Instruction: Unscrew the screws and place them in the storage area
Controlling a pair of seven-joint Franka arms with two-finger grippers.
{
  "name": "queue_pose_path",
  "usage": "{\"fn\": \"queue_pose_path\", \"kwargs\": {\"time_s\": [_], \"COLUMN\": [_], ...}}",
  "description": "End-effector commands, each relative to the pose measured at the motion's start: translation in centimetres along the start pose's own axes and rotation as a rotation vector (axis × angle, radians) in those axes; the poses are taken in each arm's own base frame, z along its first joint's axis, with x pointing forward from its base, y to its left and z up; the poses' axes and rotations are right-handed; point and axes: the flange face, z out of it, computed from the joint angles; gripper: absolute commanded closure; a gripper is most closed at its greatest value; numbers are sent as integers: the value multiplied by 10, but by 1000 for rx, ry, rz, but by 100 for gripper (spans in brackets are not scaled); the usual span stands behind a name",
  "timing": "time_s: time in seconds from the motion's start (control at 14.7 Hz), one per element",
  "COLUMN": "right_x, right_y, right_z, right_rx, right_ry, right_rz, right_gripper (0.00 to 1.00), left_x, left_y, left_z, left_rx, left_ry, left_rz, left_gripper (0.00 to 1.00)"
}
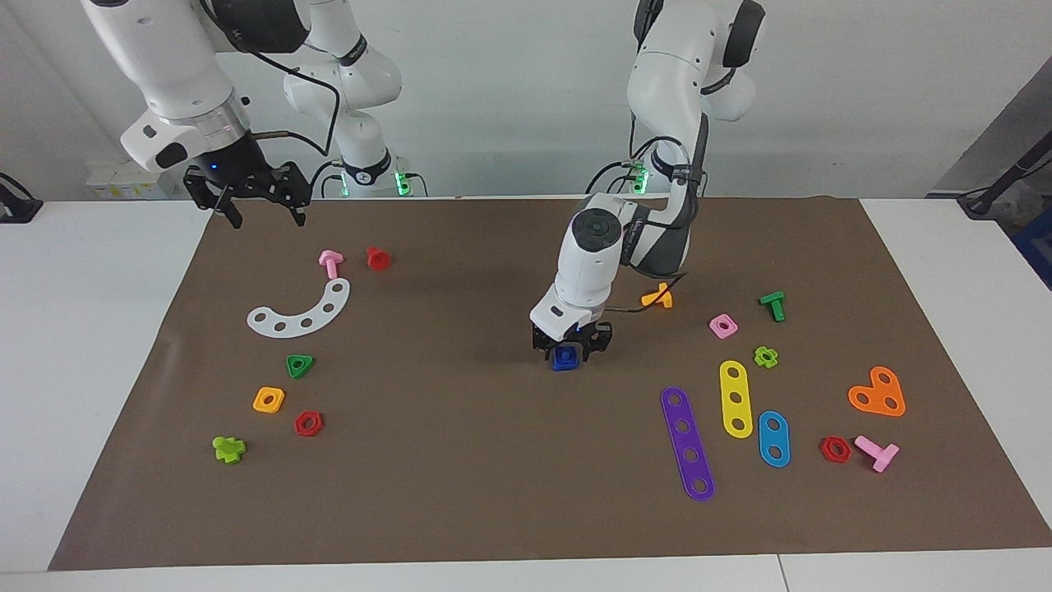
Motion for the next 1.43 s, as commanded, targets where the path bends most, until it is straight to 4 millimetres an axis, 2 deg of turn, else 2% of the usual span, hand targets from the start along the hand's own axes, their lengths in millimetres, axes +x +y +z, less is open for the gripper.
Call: {"fn": "queue_pose_path", "kwargs": {"time_s": [0.0, 0.07, 0.2, 0.54, 0.68, 0.95, 1.02, 1.16, 1.36], "right_x": [-3, -4, -5, -7, -7, -4, -2, 4, 13], "right_y": [-5, -13, -13, -13, -12, -22, -33, -57, -132], "right_z": [8, 13, 14, 14, 15, 8, 7, 6, 24], "right_rx": [23, 22, 23, 24, 23, 20, 16, 12, 17], "right_ry": [49, 42, 39, 28, 27, 33, 32, 39, 41], "right_rz": [6, -10, -12, -15, -16, -26, -39, -7, 60], "right_gripper": [0, 0, 0, 0, 0, 0, 0, 0, 0], "left_x": [-5, -5, -5, -6, -1, 25, 30, 45, 65], "left_y": [-4, -4, -3, -5, -6, -1, -4, -15, -66], "left_z": [0, 0, 1, 0, -7, -45, -47, -66, -88], "left_rx": [8, 8, 8, 10, 10, -28, -21, -9, -2], "left_ry": [17, 17, 15, 6, 3, -36, -67, -101, -128], "left_rz": [15, 15, 17, 14, 8, -37, -47, -64, -128], "left_gripper": [34, 35, 44, 78, 83, 85, 86, 86, 85]}}
